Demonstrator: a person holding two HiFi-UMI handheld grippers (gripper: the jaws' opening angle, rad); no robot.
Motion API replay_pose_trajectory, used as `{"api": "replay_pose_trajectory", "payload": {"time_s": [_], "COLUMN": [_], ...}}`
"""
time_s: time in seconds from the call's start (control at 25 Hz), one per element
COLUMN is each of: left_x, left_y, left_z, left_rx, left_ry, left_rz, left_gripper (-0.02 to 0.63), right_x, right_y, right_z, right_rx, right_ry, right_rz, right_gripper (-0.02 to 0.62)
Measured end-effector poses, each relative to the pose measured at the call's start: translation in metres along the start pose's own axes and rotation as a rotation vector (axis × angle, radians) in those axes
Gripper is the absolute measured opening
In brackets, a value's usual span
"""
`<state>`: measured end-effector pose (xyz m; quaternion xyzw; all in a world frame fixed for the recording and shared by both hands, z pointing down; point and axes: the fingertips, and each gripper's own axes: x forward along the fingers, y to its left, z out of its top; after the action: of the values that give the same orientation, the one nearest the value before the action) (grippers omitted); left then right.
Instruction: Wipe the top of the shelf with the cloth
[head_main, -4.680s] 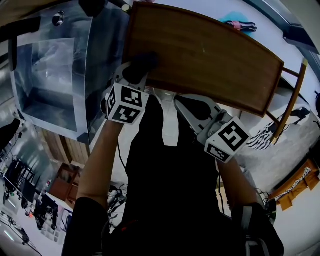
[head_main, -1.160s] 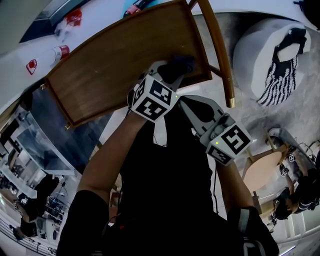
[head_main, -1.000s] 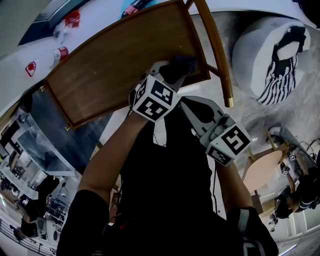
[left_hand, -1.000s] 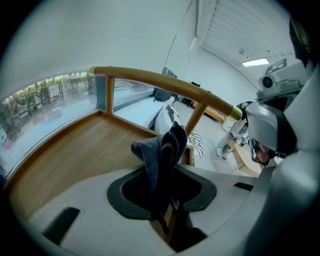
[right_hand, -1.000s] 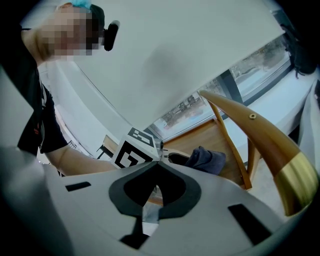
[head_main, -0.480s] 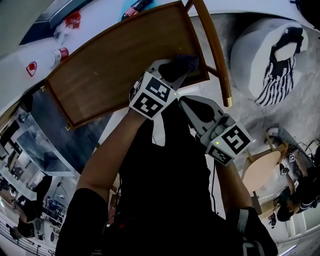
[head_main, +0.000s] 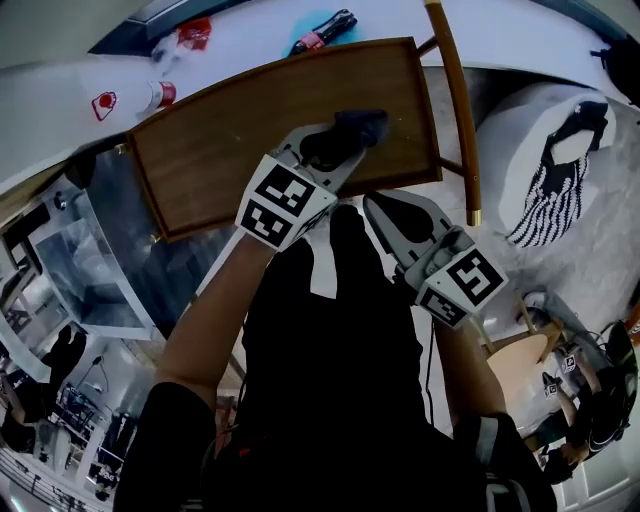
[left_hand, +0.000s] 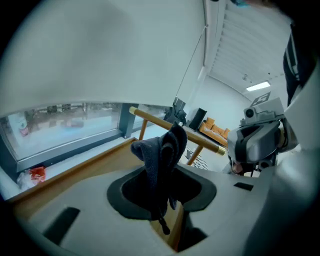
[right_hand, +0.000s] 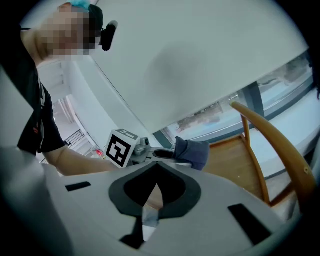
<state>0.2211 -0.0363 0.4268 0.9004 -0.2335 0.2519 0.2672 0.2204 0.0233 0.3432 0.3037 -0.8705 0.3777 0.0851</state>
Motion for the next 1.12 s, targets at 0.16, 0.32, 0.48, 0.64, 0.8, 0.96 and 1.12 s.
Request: {"api": "replay_pose_trajectory", "payload": {"time_s": [0.16,0.32,0.48,0.64,0.8,0.96,1.12], "left_x": [-0.055,-0.113,-0.17,-0.225,-0.274,-0.32,-0.365], "left_y": [0.021,0.041,0.052,0.058,0.06,0.056,0.05], "left_z": [0.017,0.026,0.03,0.037,0.049,0.063,0.074], "left_rx": [-0.038,-0.069,-0.094,-0.111,-0.107,-0.089,-0.071], "left_ry": [-0.088,-0.163,-0.22,-0.275,-0.335,-0.395,-0.451], "left_rz": [0.057,0.118,0.174,0.232,0.266,0.297,0.329], "left_gripper": [0.134,0.134,0.135,0.135,0.135,0.135,0.135], "right_x": [0.023,0.044,0.064,0.082,0.099,0.111,0.119], "right_y": [0.027,0.053,0.083,0.117,0.152,0.186,0.215], "right_z": [0.018,0.036,0.051,0.066,0.08,0.096,0.114], "right_rx": [-0.062,-0.121,-0.173,-0.225,-0.275,-0.328,-0.38], "right_ry": [0.009,0.024,0.038,0.038,0.036,0.027,0.01], "right_rz": [0.041,0.078,0.11,0.148,0.184,0.21,0.223], "right_gripper": [0.003,0.005,0.004,0.004,0.004,0.004,0.004]}}
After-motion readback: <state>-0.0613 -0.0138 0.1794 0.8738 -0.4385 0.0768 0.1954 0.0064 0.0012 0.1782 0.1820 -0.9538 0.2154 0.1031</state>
